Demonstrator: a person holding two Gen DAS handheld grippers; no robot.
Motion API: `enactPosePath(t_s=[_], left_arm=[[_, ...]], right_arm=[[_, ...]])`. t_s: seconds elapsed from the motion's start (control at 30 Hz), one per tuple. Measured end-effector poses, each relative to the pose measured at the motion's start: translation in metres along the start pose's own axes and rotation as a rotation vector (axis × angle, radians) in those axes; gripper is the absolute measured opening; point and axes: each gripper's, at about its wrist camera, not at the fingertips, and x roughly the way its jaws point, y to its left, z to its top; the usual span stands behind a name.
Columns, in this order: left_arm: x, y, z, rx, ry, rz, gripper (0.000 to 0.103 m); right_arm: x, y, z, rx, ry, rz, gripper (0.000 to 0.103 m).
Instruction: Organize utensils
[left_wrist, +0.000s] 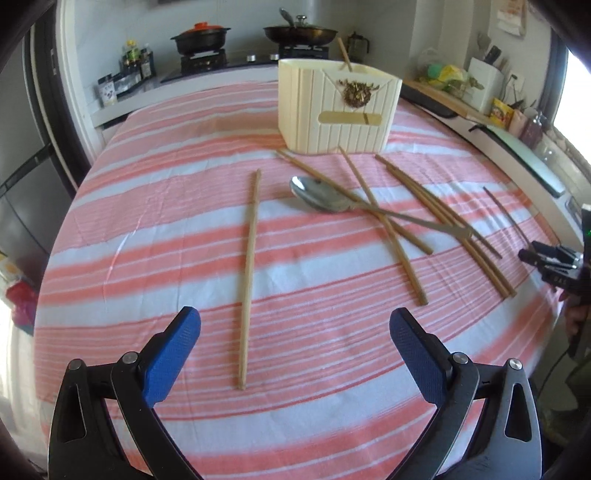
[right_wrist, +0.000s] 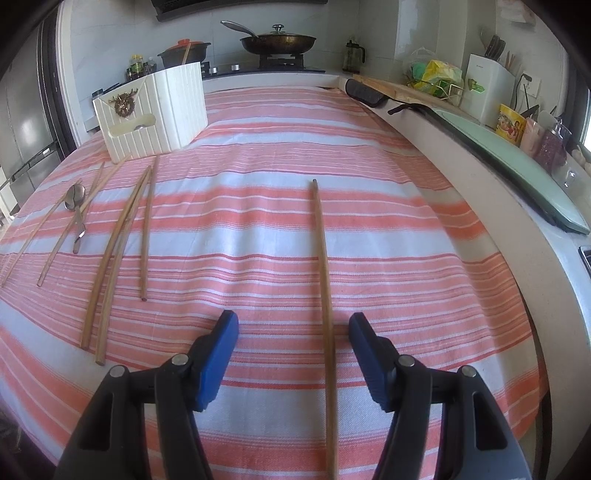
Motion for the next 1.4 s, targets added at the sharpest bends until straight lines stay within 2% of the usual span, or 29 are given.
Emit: enactPosePath(t_s=[0.13, 0.33, 0.53, 0.7, 0.8, 1.0, 1.1, 1.2, 1.3, 1.37, 1.4], left_arm=[[0.015, 0.020, 0.029, -0.019, 0.044, -0.050, 0.102], [0.064, 0.030, 0.055, -0.024, 0.149, -0.083, 0.101], [0.101, 0.045, 0.081, -0.016, 0.182, -0.016, 0.099], [0.126, 0.057, 0.089, -0.005, 0.239, 0.021, 0.095], [0.131, 0.051, 0.089, 0.064, 0.237, 0.050, 0.093], [0.133, 0.045, 0.095, 0.111, 0.242, 0.065, 0.092], [0.135, 0.043, 0.100, 0.133, 0.250, 0.062, 0.086], [0.138, 0.040, 0.106, 0.154, 0.260, 0.059, 0.075], [0.140, 0.034, 0.111, 0.167, 0.266, 0.045, 0.060], [0.139, 0.028, 0.111, 0.173, 0.266, 0.008, 0.028], [0.138, 0.026, 0.110, 0.180, 0.264, -0.004, 0.020]], right_arm=[[0.003, -0.001, 0.006, -0.019, 0.050, 0.024, 0.064], [0.009, -0.003, 0.019, -0.056, 0.160, 0.061, 0.064], [0.016, -0.009, 0.035, -0.078, 0.263, 0.112, 0.064], [0.030, -0.034, 0.061, 0.064, 0.332, 0.204, 0.064], [0.045, -0.044, 0.078, 0.096, 0.377, 0.196, 0.064], [0.066, -0.030, 0.100, 0.016, 0.392, 0.159, 0.063], [0.077, -0.022, 0.112, -0.023, 0.390, 0.141, 0.063], [0.090, -0.013, 0.124, -0.064, 0.388, 0.117, 0.063], [0.098, -0.010, 0.132, -0.070, 0.382, 0.104, 0.063], [0.101, -0.007, 0.135, -0.071, 0.377, 0.095, 0.059], [0.102, -0.005, 0.137, -0.085, 0.369, 0.081, 0.044]])
